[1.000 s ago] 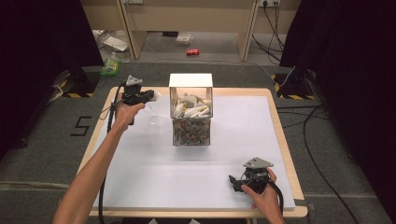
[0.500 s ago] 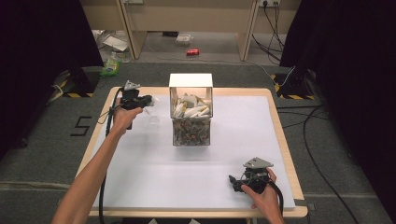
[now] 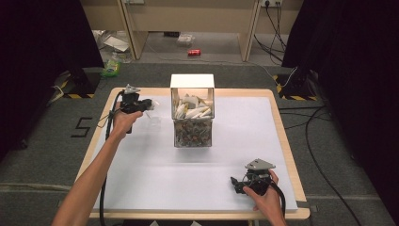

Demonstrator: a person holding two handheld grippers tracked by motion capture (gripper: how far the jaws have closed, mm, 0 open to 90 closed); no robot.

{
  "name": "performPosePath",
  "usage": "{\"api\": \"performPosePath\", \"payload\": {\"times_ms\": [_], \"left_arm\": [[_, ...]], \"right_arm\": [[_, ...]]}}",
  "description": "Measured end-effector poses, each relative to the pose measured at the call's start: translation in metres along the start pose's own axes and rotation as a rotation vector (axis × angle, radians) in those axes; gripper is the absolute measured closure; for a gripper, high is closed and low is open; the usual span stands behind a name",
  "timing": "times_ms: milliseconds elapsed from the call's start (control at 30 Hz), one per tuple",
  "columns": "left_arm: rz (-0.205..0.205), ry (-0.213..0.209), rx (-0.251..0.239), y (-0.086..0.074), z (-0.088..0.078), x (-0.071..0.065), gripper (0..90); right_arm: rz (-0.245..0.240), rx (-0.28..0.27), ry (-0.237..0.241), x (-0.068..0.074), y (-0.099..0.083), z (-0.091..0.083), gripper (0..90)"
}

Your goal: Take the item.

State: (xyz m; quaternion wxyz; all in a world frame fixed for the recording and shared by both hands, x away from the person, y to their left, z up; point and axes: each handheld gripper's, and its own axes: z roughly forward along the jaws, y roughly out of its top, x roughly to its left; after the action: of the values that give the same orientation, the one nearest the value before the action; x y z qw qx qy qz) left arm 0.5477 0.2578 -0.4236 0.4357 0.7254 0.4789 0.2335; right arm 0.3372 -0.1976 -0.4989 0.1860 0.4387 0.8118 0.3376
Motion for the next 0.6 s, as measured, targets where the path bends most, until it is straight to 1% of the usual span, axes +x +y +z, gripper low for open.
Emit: {"api": "performPosePath", "payload": {"times_ms": [67, 100, 167, 333, 600], "left_arm": [[-0.002, 0.003, 0.001, -0.0014, 0.0007, 0.0012, 83.8], [-0.021, 0.013, 0.015, -0.0026, -0.0004, 0.0005, 83.8], [-0.026, 0.014, 0.016, -0.0041, 0.0001, 0.0013, 83.5], [-0.029, 0.014, 0.021, -0.0054, 0.0001, 0.0024, 82.2], [-0.029, 0.011, 0.018, -0.0042, -0.0002, -0.0001, 79.7]], "right_arm": [[0.0, 0.0, 0.0, 0.0, 0.0, 0.0, 7.0], [0.0, 0.0, 0.0, 0.0, 0.0, 0.0, 7.0], [0.0, 0.0, 0.0, 0.0, 0.0, 0.0, 7.0], [0.0, 0.0, 0.0, 0.0, 0.0, 0.0, 7.0], [0.0, 0.0, 0.0, 0.0, 0.0, 0.0, 7.0]]}}
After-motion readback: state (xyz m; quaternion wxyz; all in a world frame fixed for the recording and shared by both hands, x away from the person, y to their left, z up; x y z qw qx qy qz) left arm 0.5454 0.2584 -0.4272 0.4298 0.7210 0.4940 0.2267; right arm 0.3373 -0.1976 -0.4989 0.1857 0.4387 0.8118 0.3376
